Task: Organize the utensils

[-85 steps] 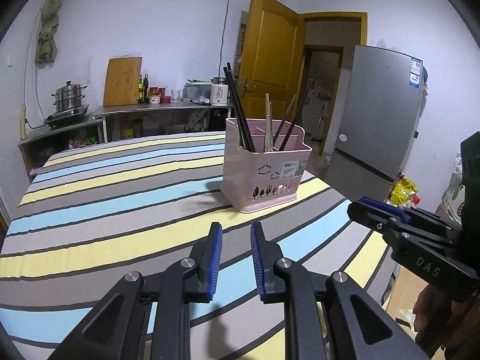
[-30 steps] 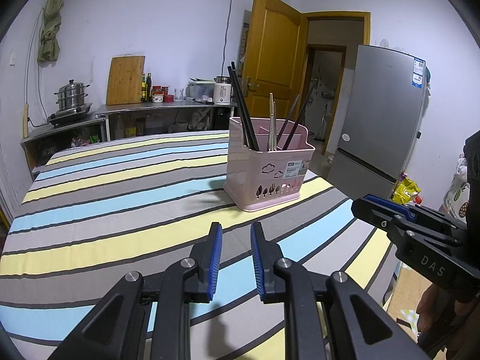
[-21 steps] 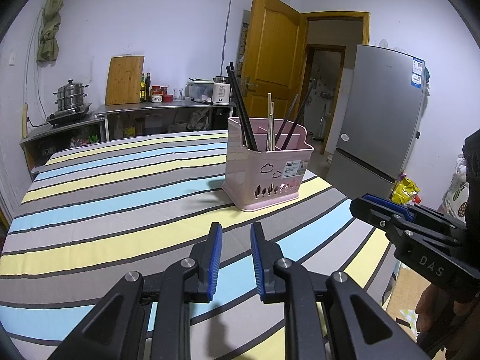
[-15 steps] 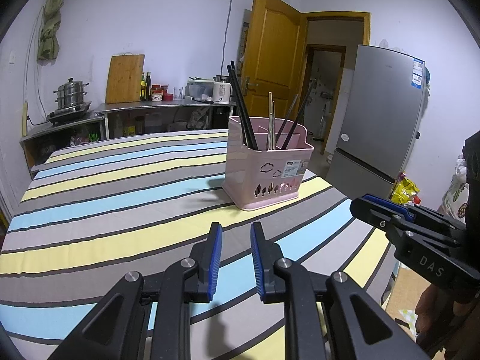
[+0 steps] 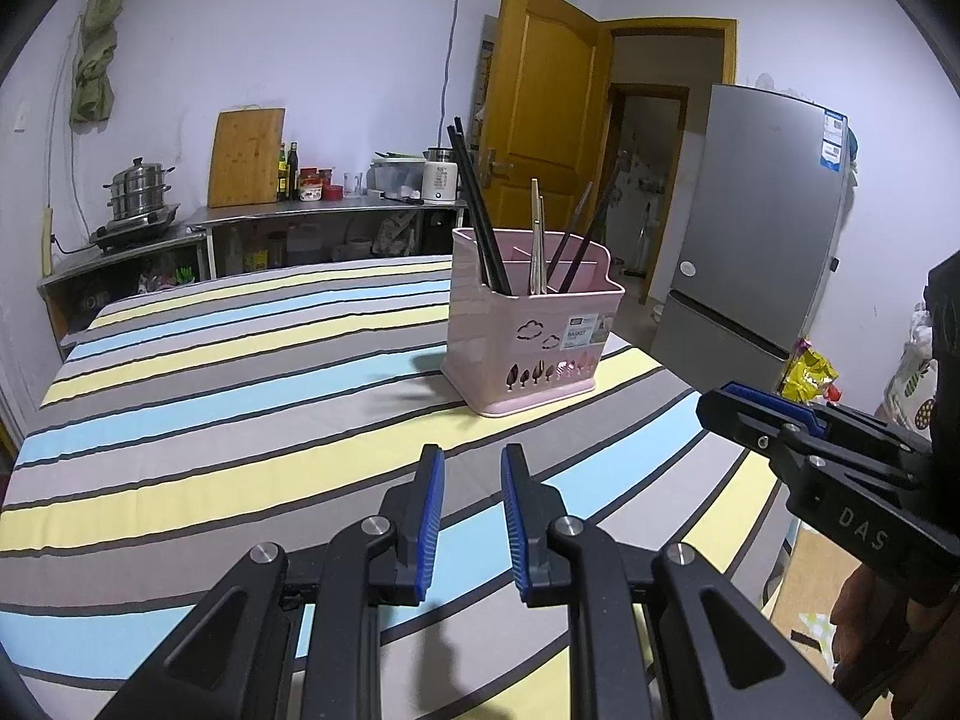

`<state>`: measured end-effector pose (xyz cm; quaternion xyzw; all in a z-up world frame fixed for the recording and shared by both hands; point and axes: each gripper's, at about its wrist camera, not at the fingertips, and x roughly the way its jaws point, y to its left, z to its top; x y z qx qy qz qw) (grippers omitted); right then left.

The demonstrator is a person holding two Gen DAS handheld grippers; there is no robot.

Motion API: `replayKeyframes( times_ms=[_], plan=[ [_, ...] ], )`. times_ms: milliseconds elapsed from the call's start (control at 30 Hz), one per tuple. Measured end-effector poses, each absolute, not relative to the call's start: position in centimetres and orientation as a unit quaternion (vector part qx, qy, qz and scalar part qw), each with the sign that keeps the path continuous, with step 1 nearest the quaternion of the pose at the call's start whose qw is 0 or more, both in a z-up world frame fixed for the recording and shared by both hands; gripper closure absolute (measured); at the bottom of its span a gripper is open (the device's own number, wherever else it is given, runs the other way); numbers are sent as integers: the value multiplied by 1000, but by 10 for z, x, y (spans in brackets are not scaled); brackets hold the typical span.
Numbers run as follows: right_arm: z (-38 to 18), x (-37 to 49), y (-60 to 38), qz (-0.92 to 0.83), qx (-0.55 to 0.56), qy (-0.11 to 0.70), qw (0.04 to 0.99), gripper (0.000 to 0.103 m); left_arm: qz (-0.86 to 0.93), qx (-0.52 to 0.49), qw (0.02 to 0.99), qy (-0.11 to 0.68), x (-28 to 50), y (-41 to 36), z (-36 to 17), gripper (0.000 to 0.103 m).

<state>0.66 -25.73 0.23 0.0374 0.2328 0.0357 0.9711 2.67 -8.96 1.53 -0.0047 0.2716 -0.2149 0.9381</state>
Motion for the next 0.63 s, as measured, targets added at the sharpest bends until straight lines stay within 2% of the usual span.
replayKeyframes(
  times_ms=[633],
  plan=[
    [2, 7, -261, 36, 37, 235, 971, 83, -225, 9, 939, 261, 20, -94, 17, 84]
  ],
)
